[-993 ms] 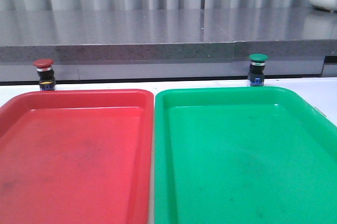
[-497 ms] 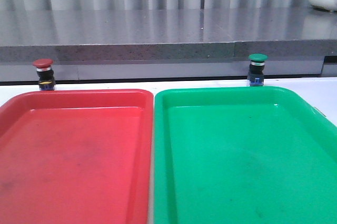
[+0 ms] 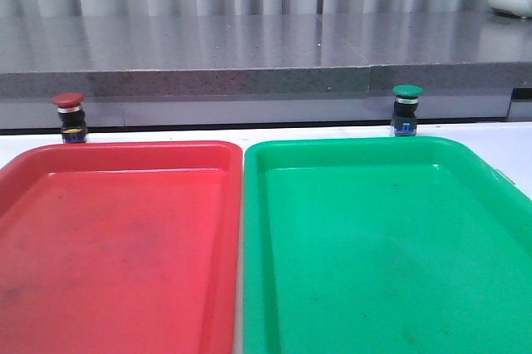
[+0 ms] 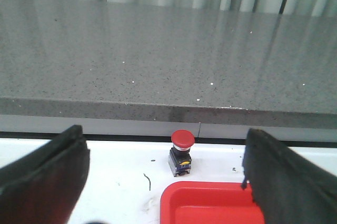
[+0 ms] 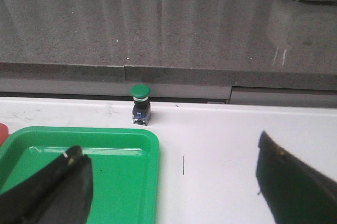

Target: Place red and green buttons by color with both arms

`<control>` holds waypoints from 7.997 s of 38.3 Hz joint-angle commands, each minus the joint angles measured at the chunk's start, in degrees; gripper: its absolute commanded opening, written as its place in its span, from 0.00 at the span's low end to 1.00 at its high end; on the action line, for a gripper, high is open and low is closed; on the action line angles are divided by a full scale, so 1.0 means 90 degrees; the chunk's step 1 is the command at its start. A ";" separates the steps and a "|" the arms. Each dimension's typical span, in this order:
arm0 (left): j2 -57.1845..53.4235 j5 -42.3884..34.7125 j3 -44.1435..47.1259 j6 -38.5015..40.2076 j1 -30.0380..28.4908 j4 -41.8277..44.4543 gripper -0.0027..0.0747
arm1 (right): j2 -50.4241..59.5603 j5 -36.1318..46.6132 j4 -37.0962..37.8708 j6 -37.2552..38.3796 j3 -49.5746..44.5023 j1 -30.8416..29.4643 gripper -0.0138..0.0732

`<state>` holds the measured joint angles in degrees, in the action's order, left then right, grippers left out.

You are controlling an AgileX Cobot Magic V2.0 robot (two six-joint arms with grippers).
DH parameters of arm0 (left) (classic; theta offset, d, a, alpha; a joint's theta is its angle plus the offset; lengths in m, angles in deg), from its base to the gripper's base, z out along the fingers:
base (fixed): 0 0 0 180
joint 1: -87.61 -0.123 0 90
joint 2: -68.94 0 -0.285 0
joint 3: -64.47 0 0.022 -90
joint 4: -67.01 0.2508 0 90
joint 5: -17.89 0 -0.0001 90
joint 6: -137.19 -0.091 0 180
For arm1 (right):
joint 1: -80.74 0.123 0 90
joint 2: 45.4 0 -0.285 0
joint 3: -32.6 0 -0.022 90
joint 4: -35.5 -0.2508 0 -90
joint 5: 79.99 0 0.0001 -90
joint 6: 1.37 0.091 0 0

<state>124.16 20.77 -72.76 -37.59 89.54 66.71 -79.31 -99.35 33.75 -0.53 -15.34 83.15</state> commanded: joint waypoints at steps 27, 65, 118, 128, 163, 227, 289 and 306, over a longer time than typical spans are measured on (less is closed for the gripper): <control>0.6080 0.2062 -0.5252 0.0080 0.0531 -0.0014 0.76 | -0.0082 0.0451 -0.0010 -0.0002 0.0227 -0.0043 0.90; 0.7439 0.2399 -0.6184 0.0161 0.0309 -0.0122 0.21 | -0.0082 0.0451 -0.0010 -0.0002 0.0227 -0.0043 0.90; 0.4131 0.1474 -0.1406 0.0025 0.2856 -0.0065 0.20 | -0.0082 0.0451 -0.0010 -0.0002 0.0227 -0.0043 0.90; 0.4131 0.1488 -0.1406 0.0025 0.2812 -0.0065 0.35 | -0.0082 0.0451 -0.0010 -0.0002 0.0227 -0.0043 0.90; 0.2894 0.2558 -0.2869 0.0025 0.2007 0.0340 0.23 | -0.0082 0.0451 -0.0010 -0.0002 0.0227 -0.0043 0.90; -0.5011 0.1533 0.1729 0.0025 0.1040 -0.0125 0.01 | -0.0095 0.0600 -0.0010 -0.0002 0.0227 -0.0043 0.90; -0.5011 0.1533 0.1739 0.0025 0.1040 -0.0125 0.01 | -1.0126 -0.0186 -0.0023 0.0689 0.7308 0.0440 0.92; -0.5011 0.1533 0.1739 0.0025 0.1040 -0.0125 0.01 | -1.0171 -0.0432 -0.0055 0.0689 0.7392 0.0507 0.53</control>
<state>78.41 39.02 -55.71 -37.75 98.54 66.22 -174.63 -105.46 33.53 5.49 49.08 87.51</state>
